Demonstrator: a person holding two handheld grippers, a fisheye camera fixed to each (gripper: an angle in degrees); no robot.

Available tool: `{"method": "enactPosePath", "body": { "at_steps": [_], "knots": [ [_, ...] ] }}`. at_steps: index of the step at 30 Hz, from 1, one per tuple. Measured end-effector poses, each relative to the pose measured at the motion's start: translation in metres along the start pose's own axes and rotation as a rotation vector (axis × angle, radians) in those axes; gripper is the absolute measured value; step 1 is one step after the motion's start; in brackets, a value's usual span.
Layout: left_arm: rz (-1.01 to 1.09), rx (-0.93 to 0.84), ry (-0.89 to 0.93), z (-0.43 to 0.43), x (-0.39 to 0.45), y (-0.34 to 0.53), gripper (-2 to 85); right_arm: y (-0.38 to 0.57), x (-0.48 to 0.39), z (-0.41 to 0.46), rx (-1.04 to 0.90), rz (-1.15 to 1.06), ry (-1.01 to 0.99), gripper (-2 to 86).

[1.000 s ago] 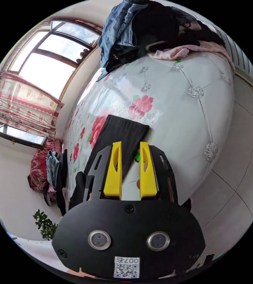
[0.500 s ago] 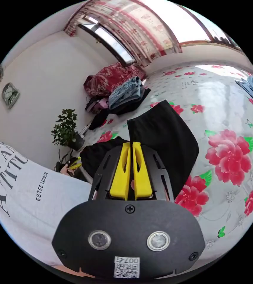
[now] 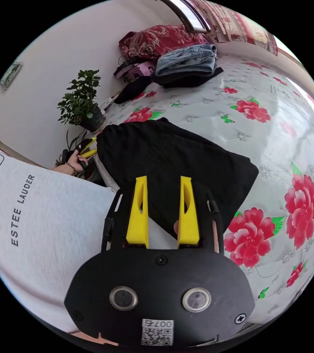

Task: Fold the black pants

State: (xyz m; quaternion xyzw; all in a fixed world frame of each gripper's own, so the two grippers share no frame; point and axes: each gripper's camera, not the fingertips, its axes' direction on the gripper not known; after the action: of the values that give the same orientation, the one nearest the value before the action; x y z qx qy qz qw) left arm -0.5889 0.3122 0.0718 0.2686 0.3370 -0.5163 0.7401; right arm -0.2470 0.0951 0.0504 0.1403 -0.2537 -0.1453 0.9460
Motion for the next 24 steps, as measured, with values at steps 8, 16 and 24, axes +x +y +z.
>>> {"method": "enactPosePath", "body": {
  "at_steps": [8, 16, 24],
  "knots": [
    [0.003, -0.016, 0.069, 0.008, -0.004, -0.001, 16.1, 0.000, 0.016, -0.015, 0.110, 0.084, -0.024, 10.2],
    [0.008, -0.028, 0.073, 0.032, -0.003, 0.002, 13.4, -0.010, 0.024, -0.012, 0.090, 0.040, -0.035, 9.5],
    [0.345, -0.108, 0.233, 0.069, 0.128, 0.006, 6.8, -0.013, 0.064, -0.043, 0.143, 0.070, 0.027, 9.2]
  ]
}}
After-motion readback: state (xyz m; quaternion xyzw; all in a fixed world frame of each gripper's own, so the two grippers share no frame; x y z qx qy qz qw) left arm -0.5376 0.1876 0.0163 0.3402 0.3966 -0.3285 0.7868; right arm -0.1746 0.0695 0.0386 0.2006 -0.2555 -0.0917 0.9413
